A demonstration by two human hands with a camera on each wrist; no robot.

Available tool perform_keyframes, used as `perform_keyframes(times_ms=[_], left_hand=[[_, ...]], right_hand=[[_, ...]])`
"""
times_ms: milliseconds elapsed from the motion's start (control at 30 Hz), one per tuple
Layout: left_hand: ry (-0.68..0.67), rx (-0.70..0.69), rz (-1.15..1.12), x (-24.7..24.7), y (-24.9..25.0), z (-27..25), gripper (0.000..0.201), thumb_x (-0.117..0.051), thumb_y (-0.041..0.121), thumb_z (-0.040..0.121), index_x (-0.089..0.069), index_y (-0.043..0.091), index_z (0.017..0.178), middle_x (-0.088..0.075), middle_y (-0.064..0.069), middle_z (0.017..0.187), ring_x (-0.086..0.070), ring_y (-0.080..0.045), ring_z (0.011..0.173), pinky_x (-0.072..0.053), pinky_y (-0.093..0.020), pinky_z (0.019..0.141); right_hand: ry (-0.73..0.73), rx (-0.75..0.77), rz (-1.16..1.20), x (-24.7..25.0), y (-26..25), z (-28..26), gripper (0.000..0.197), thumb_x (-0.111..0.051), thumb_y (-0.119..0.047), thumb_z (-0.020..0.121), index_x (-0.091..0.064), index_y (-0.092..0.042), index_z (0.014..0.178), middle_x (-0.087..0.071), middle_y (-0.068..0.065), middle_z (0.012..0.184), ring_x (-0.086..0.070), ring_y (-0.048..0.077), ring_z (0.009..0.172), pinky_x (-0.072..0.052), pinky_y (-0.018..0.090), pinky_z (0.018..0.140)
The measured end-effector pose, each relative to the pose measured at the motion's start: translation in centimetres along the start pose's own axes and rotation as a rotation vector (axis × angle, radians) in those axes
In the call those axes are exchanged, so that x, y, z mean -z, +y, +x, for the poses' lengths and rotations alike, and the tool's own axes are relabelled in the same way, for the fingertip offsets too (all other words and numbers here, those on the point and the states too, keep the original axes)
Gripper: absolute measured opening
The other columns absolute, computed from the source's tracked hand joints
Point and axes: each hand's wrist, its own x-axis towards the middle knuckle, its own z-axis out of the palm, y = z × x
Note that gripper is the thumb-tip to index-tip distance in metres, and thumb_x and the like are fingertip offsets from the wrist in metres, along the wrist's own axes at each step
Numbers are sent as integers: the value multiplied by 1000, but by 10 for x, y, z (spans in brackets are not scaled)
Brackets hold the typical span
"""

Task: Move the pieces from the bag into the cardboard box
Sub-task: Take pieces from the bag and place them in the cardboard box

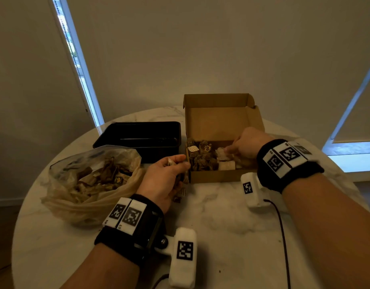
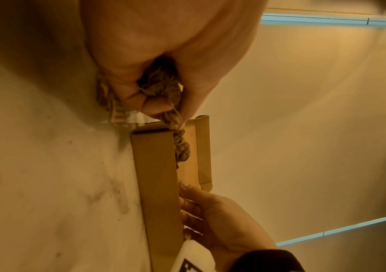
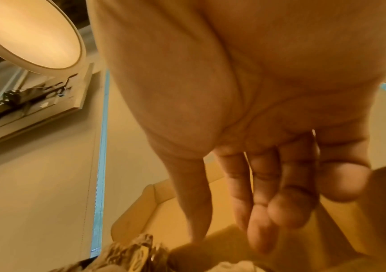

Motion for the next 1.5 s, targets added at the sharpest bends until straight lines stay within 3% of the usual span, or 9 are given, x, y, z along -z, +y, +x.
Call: perform_keyframes(times_ms=[167, 300, 433, 633, 767, 900, 1067, 1200, 1500], left_hand=[[12, 7, 31, 0, -1, 0, 18, -69, 5, 93, -72, 18, 105, -73, 0, 83, -61, -5, 56, -48, -21, 54], [53, 0, -83, -2, 3, -2, 10, -68, 19, 96, -72, 15, 103, -69, 6, 68, -59, -5, 51, -46, -20, 49], [15, 37, -340, -2, 12, -3, 38, -55, 48, 100, -72, 14, 107, -70, 1, 81, -59, -8, 56, -43, -20, 47], [-88, 43, -388, -5, 14, -9, 76, -34, 73, 96, -67, 11, 126, -76, -8, 101, -66, -14, 67, -47, -23, 50], [-125, 52, -356, -8, 15, -14, 83, -26, 75, 96, -68, 11, 128, -74, -11, 119, -72, -20, 105, -57, -29, 73], [-182, 28, -303, -12, 17, -18, 85, -22, 74, 97, -68, 9, 127, -73, -16, 121, -69, -27, 115, -48, -45, 108], [-201, 9, -267, -13, 15, -18, 78, -29, 68, 100, -69, 6, 123, -75, -14, 116, -74, -23, 103, -56, -35, 90], [-150, -18, -206, -12, 13, -15, 58, -47, 58, 100, -73, 9, 116, -73, -8, 98, -61, -13, 72, -42, -24, 65], [-114, -77, -184, -4, 8, -9, 38, -71, 41, 92, -73, 11, 116, -73, -2, 93, -57, -6, 62, -42, -18, 56]], right_hand=[[12, 100, -66, -5, 6, -4, 26, -66, -25, 96, -73, -6, 112, -73, 11, 104, -70, 27, 92, -54, 26, 71], [-25, 114, -90, -8, 5, -12, 31, -62, -28, 97, -72, -2, 112, -72, 13, 100, -67, 23, 80, -51, 24, 62], [67, 242, -49, 4, -8, -38, 30, -56, -40, 102, -73, -17, 108, -71, 3, 102, -65, 18, 93, -50, 30, 76], [-33, 537, 178, -6, -38, -84, 19, -65, -50, 94, -75, -34, 90, -72, -15, 90, -65, 0, 87, -47, 22, 67], [27, 560, 162, -32, -44, -82, 30, -63, -60, 91, -76, -33, 89, -72, -13, 86, -66, 3, 86, -59, 34, 78], [50, 546, 156, -39, -41, -74, 29, -64, -59, 90, -75, -32, 89, -72, -13, 89, -67, 6, 90, -60, 38, 83], [6, 561, 296, -38, -35, -67, 17, -64, -37, 96, -73, -25, 89, -72, -7, 87, -67, 8, 84, -60, 32, 76], [89, 534, 388, -35, -29, -63, 14, -55, -34, 102, -66, -27, 96, -67, -11, 92, -61, 2, 83, -43, 16, 61], [117, 479, 655, -35, -30, -56, 13, -58, -25, 102, -65, -29, 92, -72, -1, 91, -69, 15, 81, -61, 38, 75]])
